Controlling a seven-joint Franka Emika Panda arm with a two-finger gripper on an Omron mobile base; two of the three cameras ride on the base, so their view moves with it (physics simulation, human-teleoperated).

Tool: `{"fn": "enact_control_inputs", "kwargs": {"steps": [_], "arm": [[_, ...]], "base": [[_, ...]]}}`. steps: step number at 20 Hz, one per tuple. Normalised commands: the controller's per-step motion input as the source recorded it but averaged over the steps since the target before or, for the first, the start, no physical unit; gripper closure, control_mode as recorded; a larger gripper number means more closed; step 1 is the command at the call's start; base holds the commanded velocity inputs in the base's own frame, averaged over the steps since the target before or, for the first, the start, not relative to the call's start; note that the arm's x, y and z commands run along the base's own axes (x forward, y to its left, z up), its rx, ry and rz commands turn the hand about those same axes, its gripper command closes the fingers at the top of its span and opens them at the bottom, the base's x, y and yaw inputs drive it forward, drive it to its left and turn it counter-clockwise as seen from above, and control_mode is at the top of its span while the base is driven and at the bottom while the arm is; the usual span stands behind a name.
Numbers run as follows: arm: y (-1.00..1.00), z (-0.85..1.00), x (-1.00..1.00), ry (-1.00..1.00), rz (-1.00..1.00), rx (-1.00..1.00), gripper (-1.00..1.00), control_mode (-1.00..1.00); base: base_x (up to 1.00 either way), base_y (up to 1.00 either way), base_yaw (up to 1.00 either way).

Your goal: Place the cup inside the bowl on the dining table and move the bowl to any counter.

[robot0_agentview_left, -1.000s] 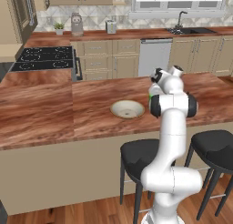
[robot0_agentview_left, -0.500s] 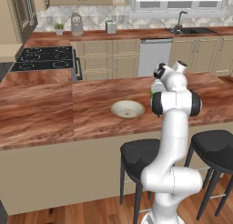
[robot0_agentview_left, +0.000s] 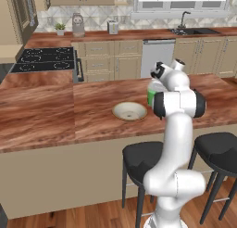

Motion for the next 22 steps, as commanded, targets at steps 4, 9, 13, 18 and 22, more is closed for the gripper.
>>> {"fn": "enact_control_inputs", "kwargs": {"steps": [4,9,13,18,22], "arm": [[0.47,0.18,-0.1,0.0,0.0,0.0,1.0,-1.0],[0.45,0.18,-0.14,0.0,0.0,0.0,1.0,-1.0],[0.47,0.04,-0.18,0.0,0.0,0.0,1.0,-1.0],[0.44,0.0,-0.17,0.0,0.0,0.0,1.0,-1.0],[0.46,0.0,-0.01,0.0,0.0,0.0,1.0,-1.0]], "base": [[0.0,0.0,0.0],[0.0,0.0,0.0],[0.0,0.0,0.0],[0.0,0.0,0.0],[0.0,0.0,0.0]]}}
